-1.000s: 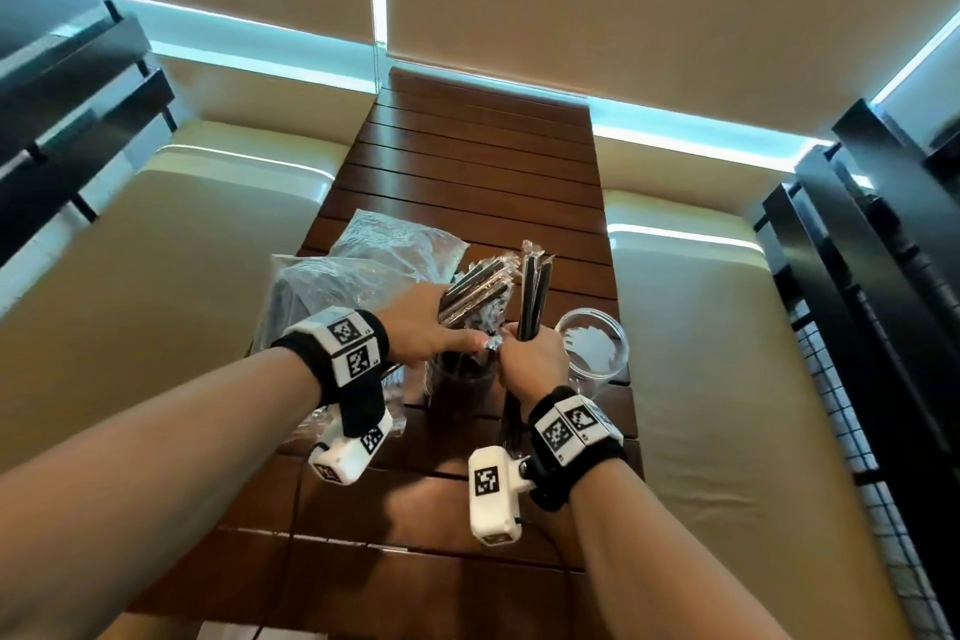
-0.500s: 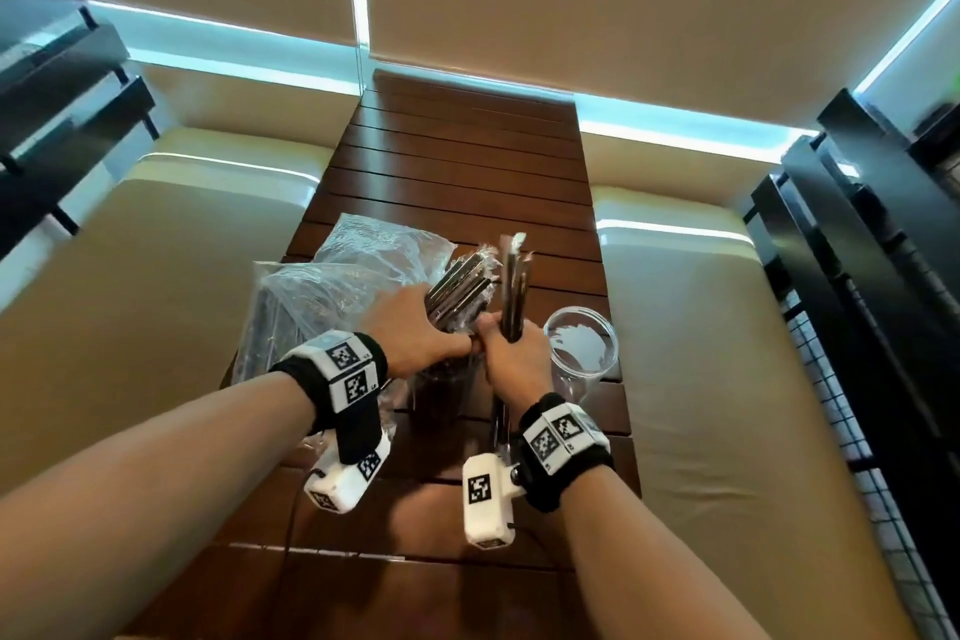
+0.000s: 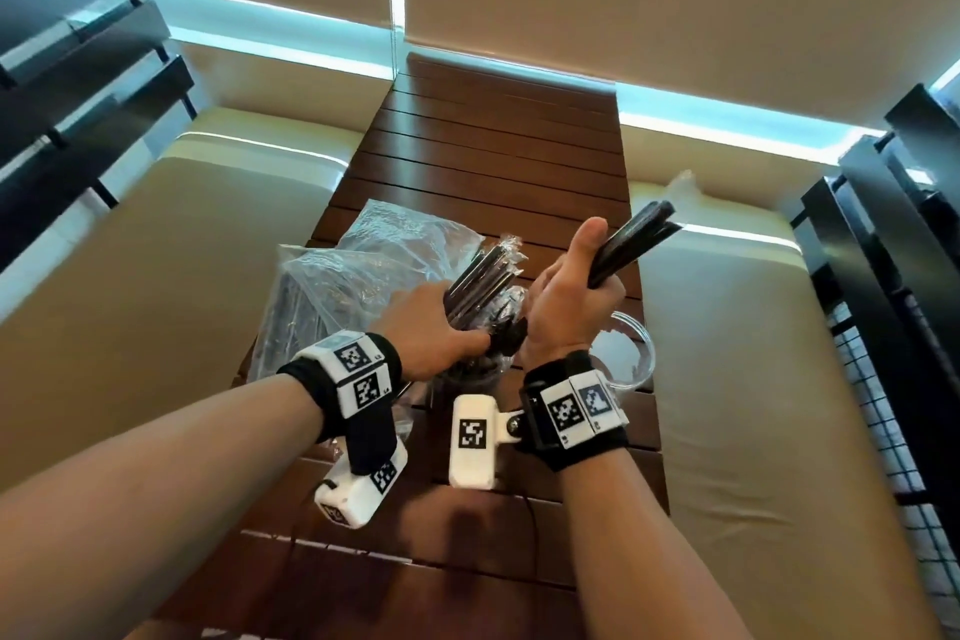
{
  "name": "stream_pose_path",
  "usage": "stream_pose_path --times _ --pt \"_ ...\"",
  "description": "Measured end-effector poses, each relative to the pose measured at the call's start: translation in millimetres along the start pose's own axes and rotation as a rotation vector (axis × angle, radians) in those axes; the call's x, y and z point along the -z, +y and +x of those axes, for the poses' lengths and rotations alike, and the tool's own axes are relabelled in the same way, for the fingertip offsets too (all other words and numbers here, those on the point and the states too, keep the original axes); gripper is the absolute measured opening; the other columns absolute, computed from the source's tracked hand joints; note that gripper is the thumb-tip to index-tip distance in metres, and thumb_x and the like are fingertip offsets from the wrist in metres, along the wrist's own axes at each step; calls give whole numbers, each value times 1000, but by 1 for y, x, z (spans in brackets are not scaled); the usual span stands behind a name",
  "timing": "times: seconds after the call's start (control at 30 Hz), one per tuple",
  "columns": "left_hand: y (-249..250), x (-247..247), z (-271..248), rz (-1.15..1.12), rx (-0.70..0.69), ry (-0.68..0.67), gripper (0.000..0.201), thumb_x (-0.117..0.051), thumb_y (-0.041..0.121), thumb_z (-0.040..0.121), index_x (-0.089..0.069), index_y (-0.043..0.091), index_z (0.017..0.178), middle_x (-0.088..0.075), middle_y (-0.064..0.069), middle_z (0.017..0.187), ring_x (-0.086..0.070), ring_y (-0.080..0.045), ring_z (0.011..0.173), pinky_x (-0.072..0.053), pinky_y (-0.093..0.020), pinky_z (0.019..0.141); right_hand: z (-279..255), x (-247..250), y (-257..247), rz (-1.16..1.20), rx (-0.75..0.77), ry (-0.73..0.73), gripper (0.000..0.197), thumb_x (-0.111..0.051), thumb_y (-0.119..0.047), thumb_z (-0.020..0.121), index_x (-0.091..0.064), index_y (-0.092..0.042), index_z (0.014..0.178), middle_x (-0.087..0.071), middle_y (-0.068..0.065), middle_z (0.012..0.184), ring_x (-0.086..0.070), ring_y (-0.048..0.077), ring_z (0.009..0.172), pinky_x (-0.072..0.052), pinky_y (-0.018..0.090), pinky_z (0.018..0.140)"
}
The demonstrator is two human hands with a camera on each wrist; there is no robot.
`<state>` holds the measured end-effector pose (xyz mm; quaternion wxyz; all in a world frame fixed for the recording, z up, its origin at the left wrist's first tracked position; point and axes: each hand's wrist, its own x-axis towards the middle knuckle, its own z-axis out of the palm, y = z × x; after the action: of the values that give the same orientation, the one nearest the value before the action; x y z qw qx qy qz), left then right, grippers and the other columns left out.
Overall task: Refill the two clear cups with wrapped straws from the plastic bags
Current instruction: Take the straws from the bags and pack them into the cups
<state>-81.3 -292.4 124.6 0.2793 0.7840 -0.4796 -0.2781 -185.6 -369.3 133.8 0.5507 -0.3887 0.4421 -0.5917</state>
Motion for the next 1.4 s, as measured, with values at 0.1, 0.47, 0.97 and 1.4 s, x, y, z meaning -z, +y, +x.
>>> stream_pose_path --times 0.1,0.47,0.97,1.4 --pt "-1 -1 -1 1 11 24 25 -75 39 72 -60 24 87 -63 8 73 -59 -4 65 -37 -15 50 -1 -2 2 -62 76 -24 61 -56 -71 79 -46 -21 44 -40 2 42 -38 22 37 -38 31 43" --pt "-12 -8 2 -31 -20 41 29 -74 42 73 -62 25 92 -67 7 77 -63 -5 68 -41 -14 52 -23 2 40 -205 285 68 59 -48 -79 80 -57 -26 54 -47 -1 43 -48 30 41 -47 46 47" --pt "-21 -13 4 -84 -10 27 35 -70 54 73 -62 27 93 -70 6 85 -65 -6 72 -55 -22 62 -39 23 42 -611 531 -181 42 -59 -59 83 -49 -20 94 -47 1 101 -49 23 92 -45 48 80" --pt "-13 -3 -7 -161 -54 -44 27 -75 40 71 -58 22 82 -63 6 70 -59 -9 61 -40 -18 51 -32 0 -30 -989 825 -571 34 -39 -18 102 -71 -7 102 -70 9 111 -58 25 118 -46 42 101"
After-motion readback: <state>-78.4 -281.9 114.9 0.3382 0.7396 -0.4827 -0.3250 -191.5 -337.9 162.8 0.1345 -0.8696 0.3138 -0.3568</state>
